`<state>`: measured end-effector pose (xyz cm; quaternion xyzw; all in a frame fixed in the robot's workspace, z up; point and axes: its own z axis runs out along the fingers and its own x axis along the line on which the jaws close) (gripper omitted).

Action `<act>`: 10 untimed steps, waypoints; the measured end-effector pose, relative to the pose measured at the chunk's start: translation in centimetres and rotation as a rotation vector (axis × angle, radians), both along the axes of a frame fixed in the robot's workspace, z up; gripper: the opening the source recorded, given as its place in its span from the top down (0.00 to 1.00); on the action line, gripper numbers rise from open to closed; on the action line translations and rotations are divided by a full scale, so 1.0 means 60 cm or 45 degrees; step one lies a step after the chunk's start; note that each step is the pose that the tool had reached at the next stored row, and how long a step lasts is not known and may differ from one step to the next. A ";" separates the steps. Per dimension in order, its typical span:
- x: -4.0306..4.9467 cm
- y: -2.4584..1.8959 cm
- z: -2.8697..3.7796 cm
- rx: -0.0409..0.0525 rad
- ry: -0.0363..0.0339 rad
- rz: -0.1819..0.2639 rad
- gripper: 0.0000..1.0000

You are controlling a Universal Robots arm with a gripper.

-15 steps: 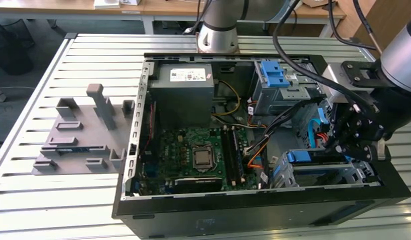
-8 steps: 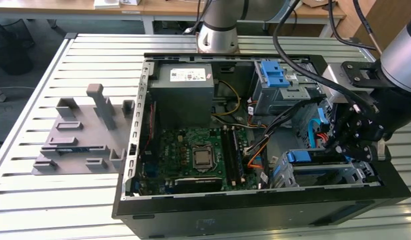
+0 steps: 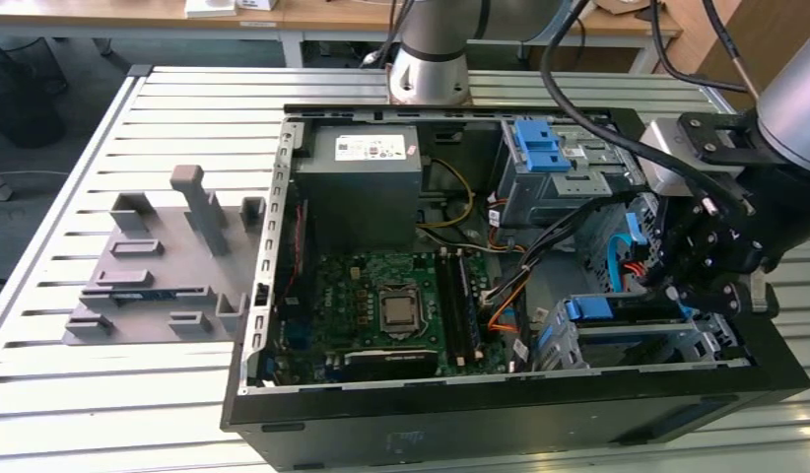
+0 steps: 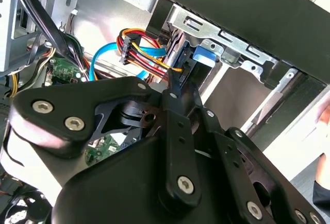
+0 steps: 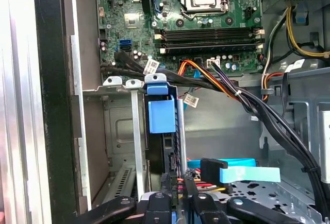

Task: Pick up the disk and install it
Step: 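Insert the first disk wire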

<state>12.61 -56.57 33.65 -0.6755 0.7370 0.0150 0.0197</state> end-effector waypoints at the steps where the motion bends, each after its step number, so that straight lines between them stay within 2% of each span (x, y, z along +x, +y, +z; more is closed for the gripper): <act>1: 0.000 0.0000 0.002 0.000 0.0003 0.000 0.76; 4: 0.000 0.0000 0.005 0.000 0.0011 0.000 0.76; 5: 0.000 0.0000 0.005 0.000 0.0011 0.000 0.78; 7: 0.000 0.0000 0.006 0.000 0.0012 0.000 0.89; 10: 0.000 0.0000 0.006 0.000 0.0012 0.000 0.89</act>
